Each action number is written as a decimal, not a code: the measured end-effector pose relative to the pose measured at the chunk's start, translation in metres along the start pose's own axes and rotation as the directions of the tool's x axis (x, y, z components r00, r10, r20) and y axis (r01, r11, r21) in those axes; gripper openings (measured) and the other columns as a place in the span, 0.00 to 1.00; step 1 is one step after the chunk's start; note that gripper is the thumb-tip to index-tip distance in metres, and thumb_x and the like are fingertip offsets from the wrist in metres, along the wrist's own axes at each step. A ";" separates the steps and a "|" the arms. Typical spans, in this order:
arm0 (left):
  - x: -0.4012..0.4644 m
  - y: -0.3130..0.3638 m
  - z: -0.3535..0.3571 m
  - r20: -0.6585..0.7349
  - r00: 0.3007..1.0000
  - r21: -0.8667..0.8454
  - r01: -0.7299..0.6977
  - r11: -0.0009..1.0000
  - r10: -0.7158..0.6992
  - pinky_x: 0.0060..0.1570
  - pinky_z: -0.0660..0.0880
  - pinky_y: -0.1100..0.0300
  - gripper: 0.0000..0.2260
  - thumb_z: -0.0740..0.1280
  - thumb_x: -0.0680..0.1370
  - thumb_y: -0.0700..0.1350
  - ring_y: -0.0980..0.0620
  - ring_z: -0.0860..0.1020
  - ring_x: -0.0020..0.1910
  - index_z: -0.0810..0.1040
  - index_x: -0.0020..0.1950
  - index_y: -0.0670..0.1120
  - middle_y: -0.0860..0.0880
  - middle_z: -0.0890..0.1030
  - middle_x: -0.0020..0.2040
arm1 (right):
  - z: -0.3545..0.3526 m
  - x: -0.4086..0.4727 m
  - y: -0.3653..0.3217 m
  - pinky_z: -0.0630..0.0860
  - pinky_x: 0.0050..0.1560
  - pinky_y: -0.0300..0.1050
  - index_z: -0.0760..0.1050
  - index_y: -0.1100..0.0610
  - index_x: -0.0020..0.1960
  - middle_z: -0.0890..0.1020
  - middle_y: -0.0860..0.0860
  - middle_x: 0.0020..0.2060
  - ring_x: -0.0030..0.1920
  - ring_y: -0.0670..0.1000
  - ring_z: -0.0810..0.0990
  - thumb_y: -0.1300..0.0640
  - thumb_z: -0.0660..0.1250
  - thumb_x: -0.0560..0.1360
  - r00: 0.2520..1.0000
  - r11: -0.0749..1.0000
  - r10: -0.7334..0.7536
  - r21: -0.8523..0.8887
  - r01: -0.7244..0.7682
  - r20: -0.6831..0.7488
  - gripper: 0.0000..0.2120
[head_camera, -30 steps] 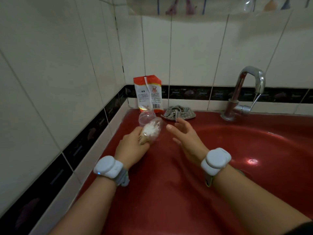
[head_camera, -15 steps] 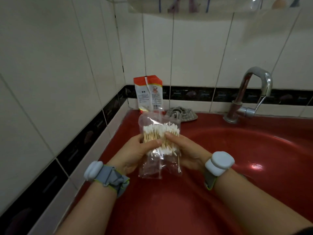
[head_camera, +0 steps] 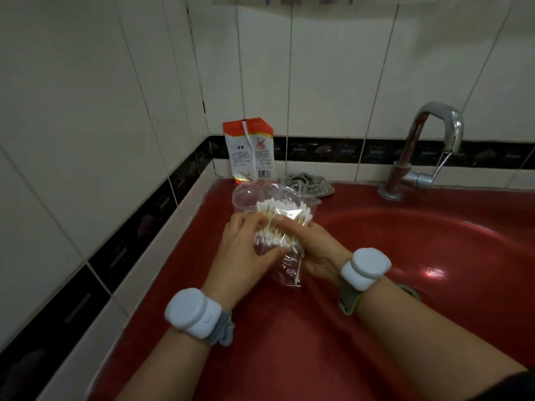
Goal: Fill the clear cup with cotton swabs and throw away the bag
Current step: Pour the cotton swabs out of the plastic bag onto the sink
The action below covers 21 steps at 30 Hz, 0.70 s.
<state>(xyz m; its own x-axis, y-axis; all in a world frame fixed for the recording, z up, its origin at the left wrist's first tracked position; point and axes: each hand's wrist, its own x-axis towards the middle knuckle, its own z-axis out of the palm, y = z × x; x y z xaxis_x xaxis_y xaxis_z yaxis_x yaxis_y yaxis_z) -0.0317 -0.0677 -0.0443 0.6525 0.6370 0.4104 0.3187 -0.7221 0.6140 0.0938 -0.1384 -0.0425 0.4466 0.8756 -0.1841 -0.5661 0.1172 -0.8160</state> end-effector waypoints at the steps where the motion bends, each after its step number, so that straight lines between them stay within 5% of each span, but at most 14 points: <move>1: 0.000 0.000 -0.001 0.007 1.000 -0.010 0.002 1.000 -0.002 0.59 0.67 0.63 0.22 0.74 0.67 0.52 0.55 0.71 0.57 0.74 0.59 0.50 0.54 0.69 0.55 | -0.001 0.000 -0.001 0.82 0.42 0.52 0.74 0.69 0.60 0.80 0.67 0.53 0.45 0.60 0.83 0.65 0.67 0.74 1.000 1.000 0.003 -0.001 -0.003 0.009 0.15; 6: -0.002 -0.007 -0.004 -0.023 1.000 -0.027 -0.011 1.000 0.010 0.49 0.66 0.70 0.11 0.73 0.70 0.46 0.58 0.73 0.48 0.78 0.51 0.50 0.54 0.74 0.51 | -0.002 -0.002 -0.003 0.79 0.29 0.45 0.75 0.68 0.57 0.82 0.65 0.46 0.35 0.56 0.84 0.68 0.68 0.73 0.999 0.999 0.033 -0.040 -0.035 -0.036 0.13; 10: 0.000 -0.014 -0.008 -0.136 0.990 -0.052 0.021 0.998 -0.027 0.43 0.71 0.67 0.01 0.70 0.73 0.42 0.57 0.77 0.41 0.79 0.42 0.48 0.53 0.79 0.42 | -0.007 0.000 0.001 0.82 0.40 0.50 0.76 0.68 0.57 0.83 0.63 0.47 0.40 0.57 0.84 0.67 0.69 0.72 0.998 0.996 0.024 -0.079 -0.028 -0.050 0.14; 14: 0.003 -0.022 -0.017 -0.228 0.947 -0.194 0.185 0.963 -0.228 0.37 0.68 0.76 0.05 0.68 0.74 0.43 0.65 0.76 0.35 0.78 0.38 0.49 0.56 0.80 0.34 | -0.009 0.001 0.000 0.82 0.40 0.50 0.76 0.67 0.57 0.82 0.64 0.51 0.42 0.58 0.84 0.66 0.70 0.72 0.997 0.991 0.033 -0.129 -0.041 -0.068 0.14; 18: 0.006 -0.034 -0.026 -0.272 0.892 -0.233 0.304 0.924 -0.362 0.43 0.73 0.64 0.03 0.67 0.74 0.40 0.52 0.78 0.40 0.77 0.43 0.48 0.52 0.79 0.38 | -0.008 0.000 -0.001 0.79 0.47 0.55 0.75 0.69 0.57 0.80 0.67 0.54 0.46 0.63 0.80 0.64 0.74 0.66 0.995 0.986 0.066 -0.148 -0.076 -0.068 0.21; 21: 0.001 -0.037 -0.031 -0.418 0.883 0.023 0.244 0.969 -0.213 0.56 0.71 0.51 0.14 0.68 0.73 0.38 0.45 0.73 0.52 0.74 0.57 0.43 0.44 0.75 0.51 | -0.012 0.001 0.000 0.79 0.38 0.49 0.77 0.67 0.53 0.83 0.64 0.46 0.38 0.58 0.82 0.65 0.71 0.69 0.997 0.984 0.077 -0.158 -0.080 -0.029 0.13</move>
<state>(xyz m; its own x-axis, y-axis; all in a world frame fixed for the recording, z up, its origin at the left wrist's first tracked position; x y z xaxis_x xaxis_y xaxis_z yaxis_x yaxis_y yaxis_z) -0.0642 -0.0325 -0.0456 0.2209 0.8289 0.5139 0.4841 -0.5506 0.6800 0.1020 -0.1428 -0.0493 0.4215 0.8682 -0.2619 -0.4833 -0.0292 -0.8749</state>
